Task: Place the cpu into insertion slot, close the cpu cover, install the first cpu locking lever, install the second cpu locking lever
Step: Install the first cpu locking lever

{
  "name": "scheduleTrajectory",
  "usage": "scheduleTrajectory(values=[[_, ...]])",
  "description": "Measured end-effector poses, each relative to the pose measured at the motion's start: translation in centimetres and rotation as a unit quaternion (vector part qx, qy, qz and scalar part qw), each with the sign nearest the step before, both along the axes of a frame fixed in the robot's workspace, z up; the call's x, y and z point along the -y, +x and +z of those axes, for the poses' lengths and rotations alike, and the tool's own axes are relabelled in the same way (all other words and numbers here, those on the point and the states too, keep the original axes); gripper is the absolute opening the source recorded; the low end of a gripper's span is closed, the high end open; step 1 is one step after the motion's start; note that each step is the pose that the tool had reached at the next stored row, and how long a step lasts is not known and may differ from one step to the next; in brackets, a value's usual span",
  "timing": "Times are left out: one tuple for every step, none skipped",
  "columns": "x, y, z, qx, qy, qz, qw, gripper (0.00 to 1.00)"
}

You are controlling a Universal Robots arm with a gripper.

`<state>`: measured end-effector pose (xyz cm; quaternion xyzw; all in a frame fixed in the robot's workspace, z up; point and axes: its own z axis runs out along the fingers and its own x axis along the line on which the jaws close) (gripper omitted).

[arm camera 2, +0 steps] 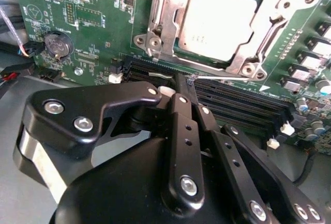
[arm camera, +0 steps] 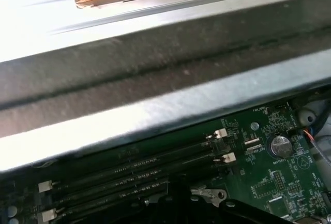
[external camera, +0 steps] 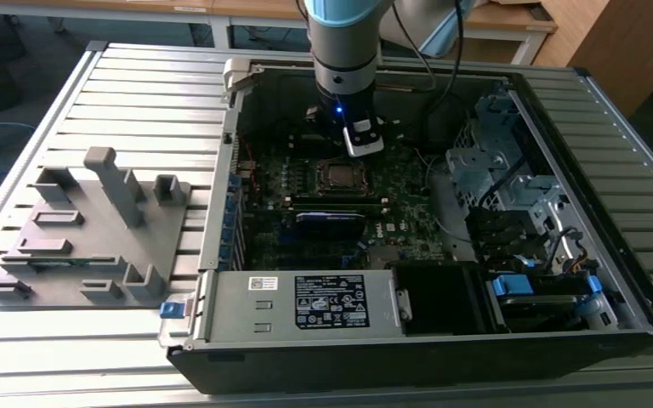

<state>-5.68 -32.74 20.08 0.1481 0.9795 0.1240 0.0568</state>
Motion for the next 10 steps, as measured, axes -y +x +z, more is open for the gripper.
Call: scheduleTrajectory(values=[[-0.06, -0.05, -0.03, 0.0019, -0.0004, 0.000, 1.0000, 0.11], [-0.09, -0.06, -0.08, 0.0042, -0.0010, -0.001, 1.0000, 0.11], [-0.12, -0.07, -0.12, 0.0066, -0.0018, -0.001, 1.0000, 0.11], [-0.15, -0.07, -0.16, 0.0090, -0.0028, -0.001, 1.0000, 0.11], [-0.17, -0.08, -0.21, 0.0115, -0.0038, -0.001, 0.9999, 0.11], [-0.19, -0.08, -0.26, 0.0140, -0.0049, -0.001, 0.9999, 0.11], [-0.21, -0.08, -0.30, 0.0162, -0.0059, -0.001, 0.9998, 0.11], [-0.23, -0.09, -0.32, 0.0177, -0.0066, -0.001, 0.9998, 0.11], [-0.23, -0.11, -0.33, 0.0190, -0.0073, -0.002, 0.9998, 0.11], [-0.24, -0.15, -0.34, 0.0202, -0.0081, -0.002, 0.9998, 0.11]])
